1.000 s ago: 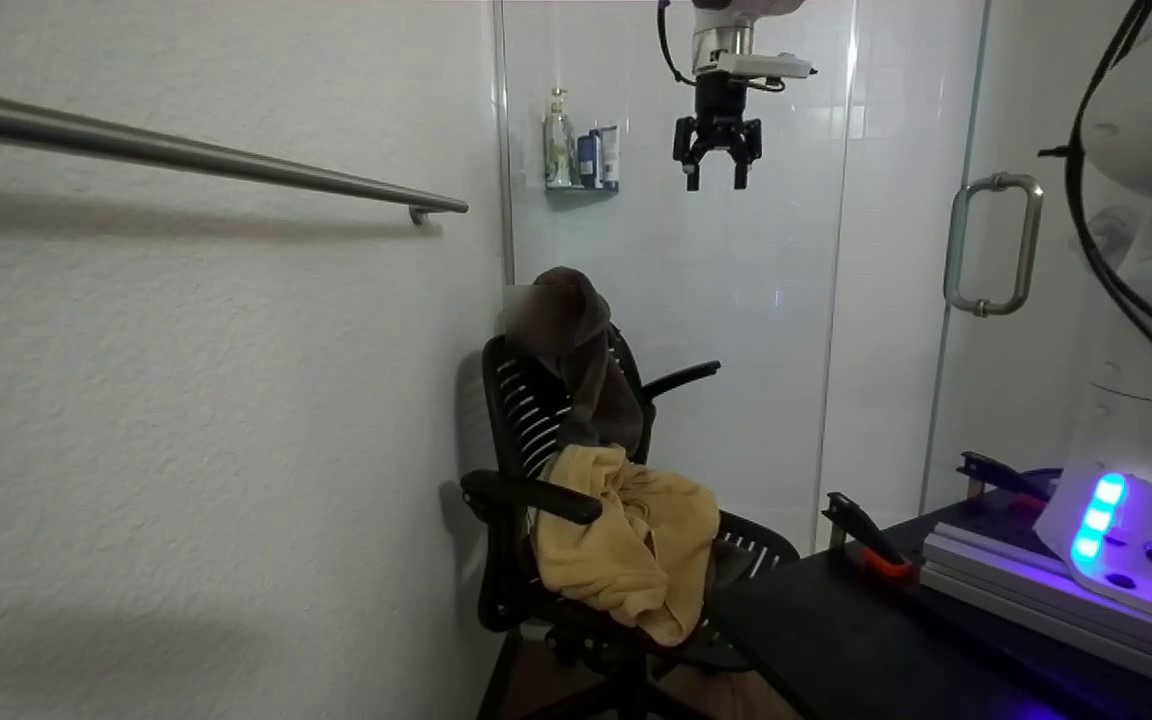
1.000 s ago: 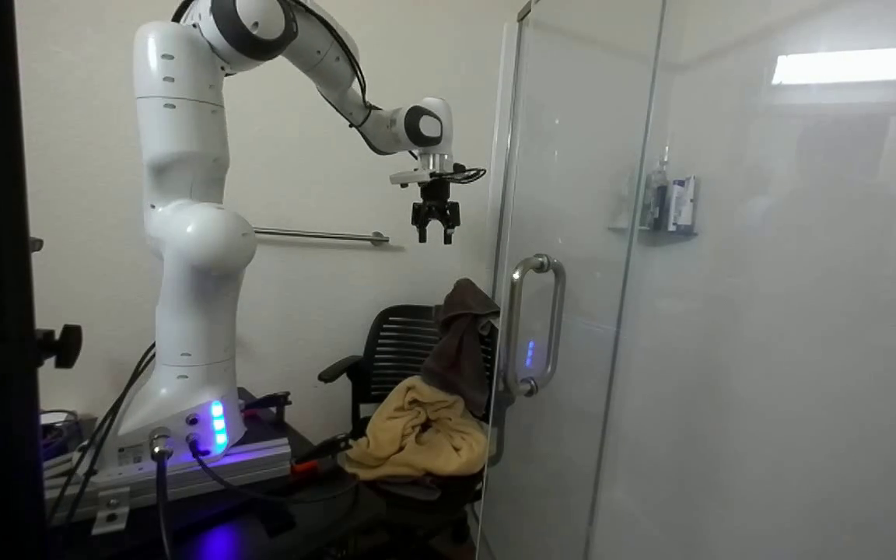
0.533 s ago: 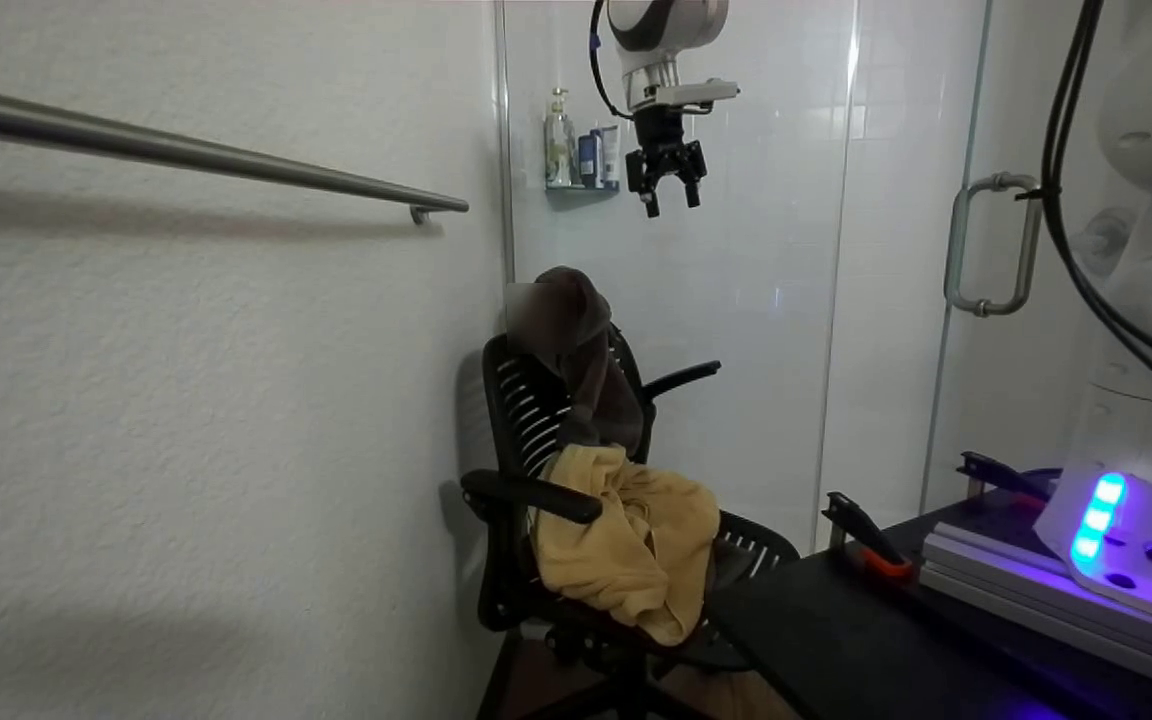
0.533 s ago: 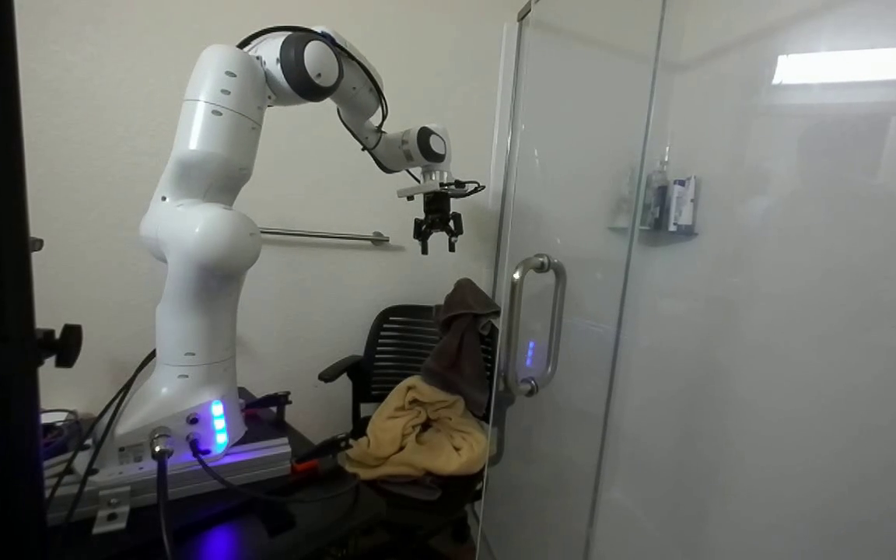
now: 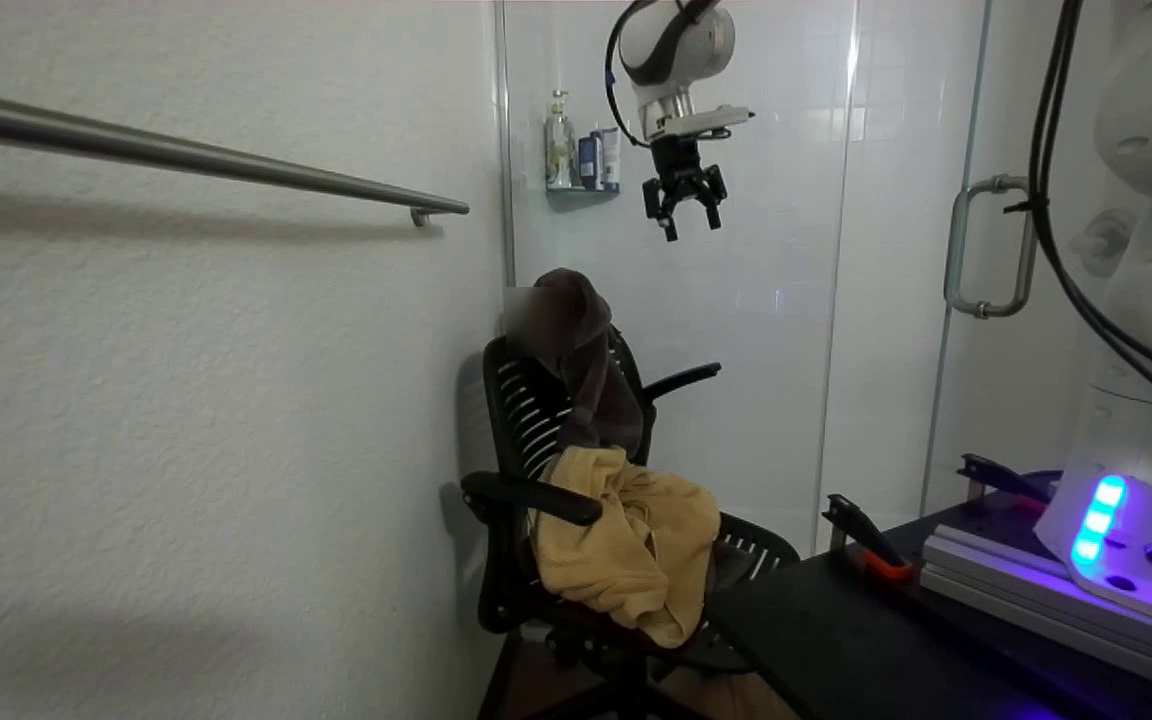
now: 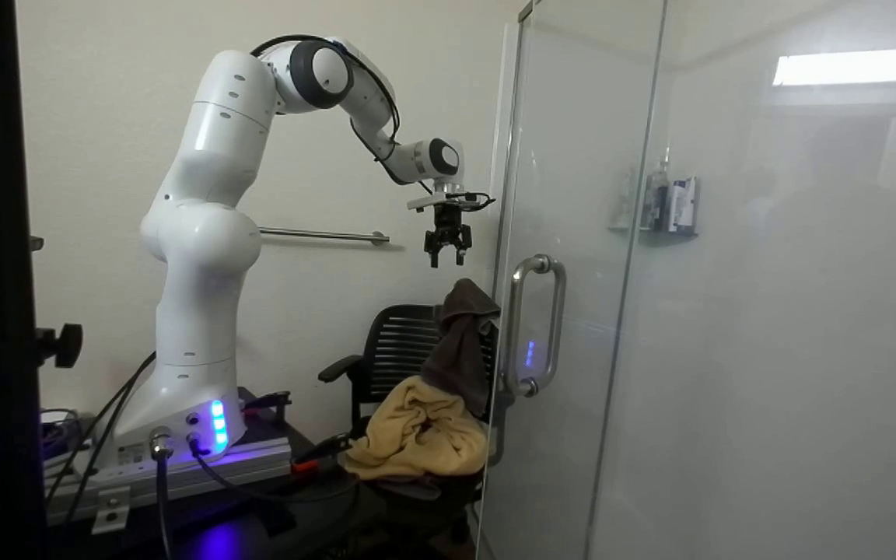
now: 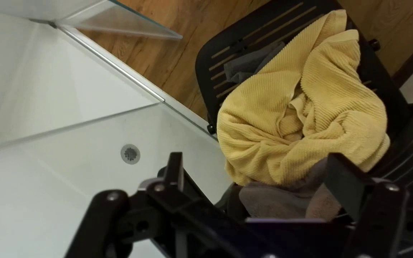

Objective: Remove the towel from the backrest of the chair and put it on the sink

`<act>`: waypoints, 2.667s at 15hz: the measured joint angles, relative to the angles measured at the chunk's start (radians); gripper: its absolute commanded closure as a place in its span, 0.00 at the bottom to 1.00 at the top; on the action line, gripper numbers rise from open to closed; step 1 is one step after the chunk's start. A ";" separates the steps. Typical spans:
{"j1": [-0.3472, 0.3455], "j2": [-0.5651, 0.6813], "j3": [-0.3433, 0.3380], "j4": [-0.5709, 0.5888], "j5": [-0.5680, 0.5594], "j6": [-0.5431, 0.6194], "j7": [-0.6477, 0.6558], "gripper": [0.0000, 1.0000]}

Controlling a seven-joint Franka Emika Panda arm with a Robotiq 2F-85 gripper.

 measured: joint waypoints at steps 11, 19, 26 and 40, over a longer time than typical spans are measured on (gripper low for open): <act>0.092 0.232 0.025 0.328 -0.086 -0.018 -0.119 0.00; 0.107 0.297 0.045 0.444 -0.039 -0.063 -0.162 0.00; 0.032 0.493 0.032 0.624 0.043 -0.172 -0.298 0.00; 0.036 0.795 0.089 1.106 0.126 -0.279 -0.608 0.00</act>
